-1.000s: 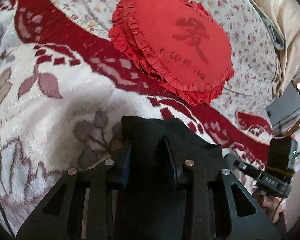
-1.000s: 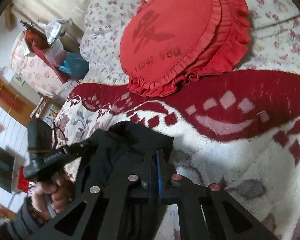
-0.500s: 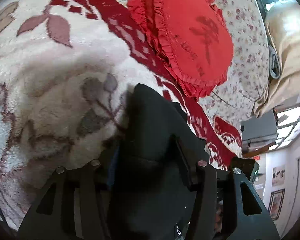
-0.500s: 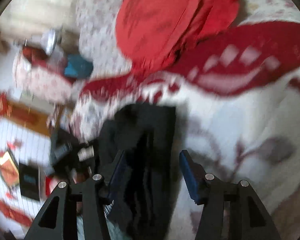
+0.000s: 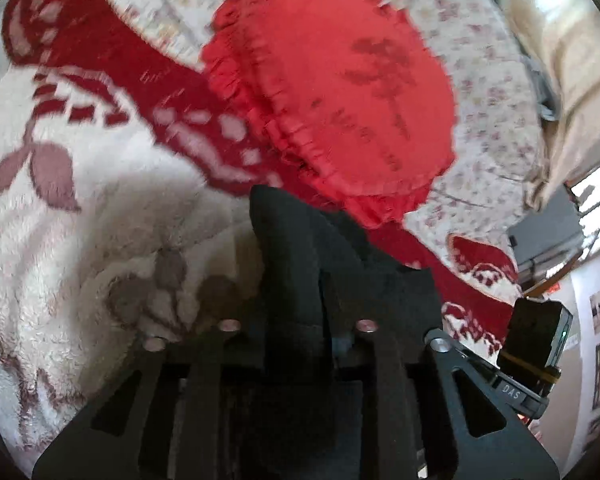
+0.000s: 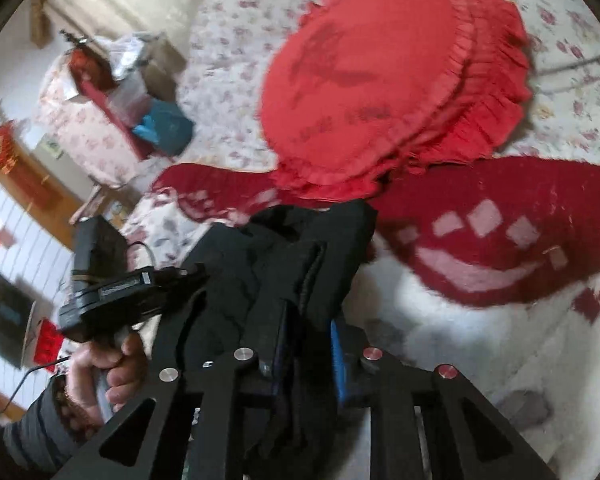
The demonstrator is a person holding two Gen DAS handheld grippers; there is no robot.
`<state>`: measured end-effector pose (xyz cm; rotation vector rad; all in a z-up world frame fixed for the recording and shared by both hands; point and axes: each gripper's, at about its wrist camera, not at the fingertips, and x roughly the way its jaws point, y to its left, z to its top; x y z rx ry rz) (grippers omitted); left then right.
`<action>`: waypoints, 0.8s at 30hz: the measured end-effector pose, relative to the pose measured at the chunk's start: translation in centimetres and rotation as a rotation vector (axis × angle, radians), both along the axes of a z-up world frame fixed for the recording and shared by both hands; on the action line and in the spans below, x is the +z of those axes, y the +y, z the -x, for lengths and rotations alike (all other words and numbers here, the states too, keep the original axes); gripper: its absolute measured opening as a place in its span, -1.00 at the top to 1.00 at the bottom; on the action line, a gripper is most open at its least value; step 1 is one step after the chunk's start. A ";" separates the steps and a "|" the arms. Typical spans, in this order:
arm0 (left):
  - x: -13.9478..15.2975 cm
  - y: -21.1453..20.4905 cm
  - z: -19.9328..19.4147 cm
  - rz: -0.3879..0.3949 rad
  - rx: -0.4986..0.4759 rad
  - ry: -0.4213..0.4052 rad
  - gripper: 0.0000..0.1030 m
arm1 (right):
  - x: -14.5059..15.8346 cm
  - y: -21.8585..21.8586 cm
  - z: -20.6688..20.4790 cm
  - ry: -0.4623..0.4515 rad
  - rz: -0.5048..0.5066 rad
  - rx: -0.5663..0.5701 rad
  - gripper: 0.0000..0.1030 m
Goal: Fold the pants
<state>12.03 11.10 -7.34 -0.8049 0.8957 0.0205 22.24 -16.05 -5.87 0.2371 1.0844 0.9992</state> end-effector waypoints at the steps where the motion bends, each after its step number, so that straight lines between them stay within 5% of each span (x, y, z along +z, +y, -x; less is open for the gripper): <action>1: -0.1 0.2 0.1 0.014 0.011 0.003 0.32 | -0.5 -0.3 -0.3 0.035 -0.004 -0.009 0.53; 4: 0.1 0.8 0.9 0.024 0.048 0.002 0.19 | -0.1 -1.7 -0.4 0.079 -0.027 -0.064 0.50; 9: 2.9 -0.4 4.0 -0.094 0.079 -0.061 0.12 | 5.1 -2.8 2.2 -0.090 0.017 -0.149 0.50; 11: 4.5 -1.3 5.7 -0.137 0.089 -0.117 -0.21 | 7.2 -2.4 4.6 -0.127 0.043 -0.178 0.49; 16: 6.9 -3.8 10.1 -0.231 0.095 -0.198 -0.60 | 7.6 -0.6 10.4 -0.185 0.204 -0.223 0.41; 21: 6.3 -8.0 11.9 -0.345 -0.043 -0.096 -0.70 | 4.5 0.6 13.6 -0.201 0.381 -0.195 0.41; 24: 6.1 -9.9 12.4 -0.460 -0.042 -0.046 -0.70 | 4.9 -0.2 14.1 -0.229 0.360 -0.223 0.41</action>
